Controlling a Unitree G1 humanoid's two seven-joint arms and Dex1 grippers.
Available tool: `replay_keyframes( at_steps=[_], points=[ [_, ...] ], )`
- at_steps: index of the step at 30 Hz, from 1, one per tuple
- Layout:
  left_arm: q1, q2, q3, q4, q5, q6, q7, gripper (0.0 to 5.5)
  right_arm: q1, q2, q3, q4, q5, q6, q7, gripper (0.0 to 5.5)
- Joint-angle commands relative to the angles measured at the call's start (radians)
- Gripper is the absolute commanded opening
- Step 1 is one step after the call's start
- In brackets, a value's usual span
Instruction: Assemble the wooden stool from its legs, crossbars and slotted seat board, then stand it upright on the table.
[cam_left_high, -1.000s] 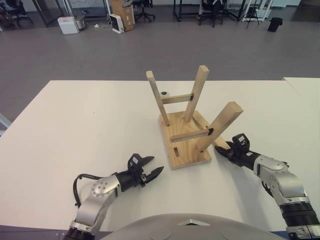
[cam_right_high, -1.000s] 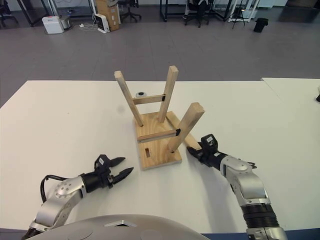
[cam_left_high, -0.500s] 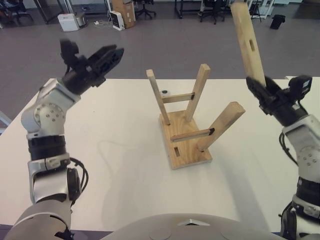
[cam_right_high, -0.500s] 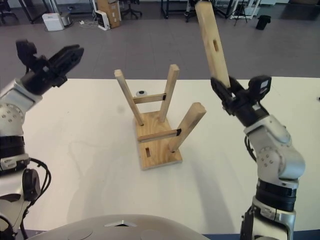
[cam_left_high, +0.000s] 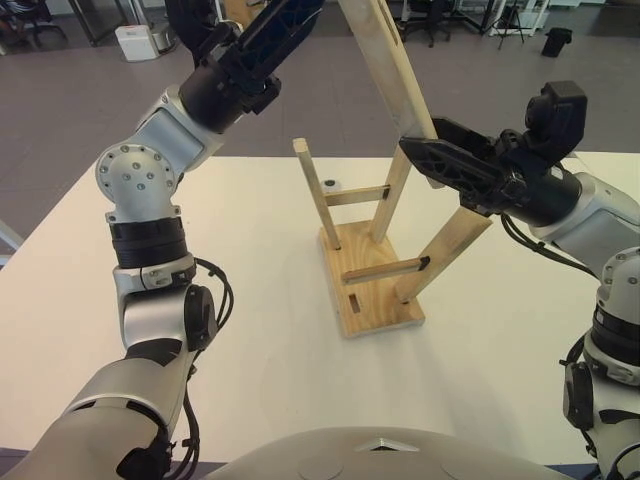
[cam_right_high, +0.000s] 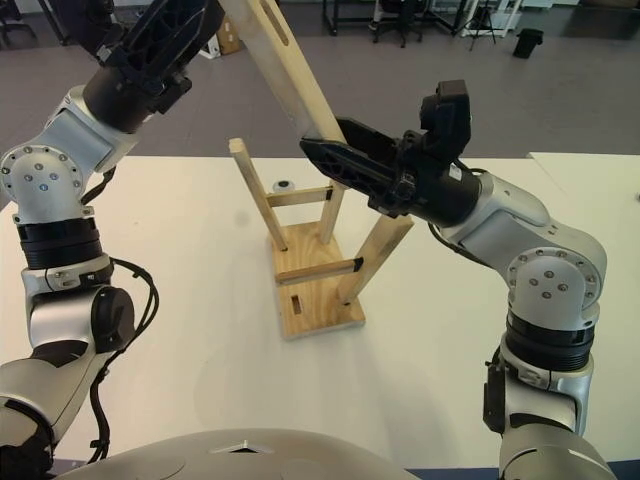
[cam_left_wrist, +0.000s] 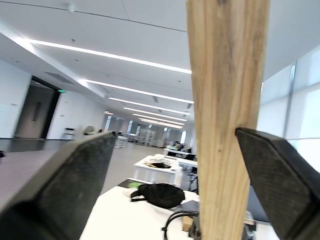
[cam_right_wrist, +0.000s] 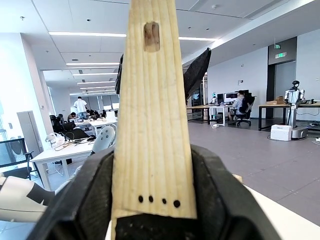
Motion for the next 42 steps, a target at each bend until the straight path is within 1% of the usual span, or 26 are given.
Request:
replay_keyframes(
  at_steps=[1,4,8,12,18,23,27,29,34,40,42],
  points=[
    [0.017,0.013,0.019,-0.006,-0.071,0.062,-0.03,4.36,-0.051,-0.01,-0.005,0.057,0.014,0.012,0.017,2.07],
    [0.051,0.028,0.039,0.014,-0.102,0.094,-0.052,4.36,-0.071,-0.001,-0.01,0.081,0.063,0.027,0.024,2.07],
    [0.076,0.016,0.043,0.014,-0.088,0.079,-0.049,4.36,-0.063,-0.014,0.039,0.063,0.113,0.09,0.058,2.07],
    [0.082,0.011,0.037,-0.002,-0.105,0.092,-0.053,4.36,-0.055,-0.008,0.059,0.086,0.08,0.097,0.064,2.07],
    [0.096,0.013,0.018,-0.046,-0.137,0.126,-0.078,4.36,-0.05,-0.008,0.045,0.105,0.092,0.106,0.061,2.07],
    [0.076,-0.022,0.023,-0.059,-0.127,0.081,-0.008,4.36,-0.014,-0.041,0.096,0.069,0.057,0.147,0.116,2.07],
    [0.082,-0.026,0.024,-0.06,-0.128,0.072,0.02,4.36,-0.008,-0.042,0.092,0.082,0.031,0.147,0.127,2.07],
    [0.088,-0.025,0.026,-0.059,-0.14,0.077,0.027,4.05,-0.012,-0.036,0.084,0.092,0.03,0.144,0.127,2.07],
    [0.108,-0.003,0.025,-0.052,-0.153,0.099,-0.018,2.99,-0.02,-0.034,0.066,0.111,0.052,0.152,0.126,2.07],
    [0.11,-0.008,0.022,-0.063,-0.171,0.102,-0.01,2.07,-0.015,-0.044,0.062,0.106,0.092,0.191,0.134,2.07],
    [0.112,-0.006,0.021,-0.066,-0.158,0.091,-0.006,2.07,-0.016,-0.036,0.059,0.109,0.088,0.188,0.113,2.07]
  ],
)
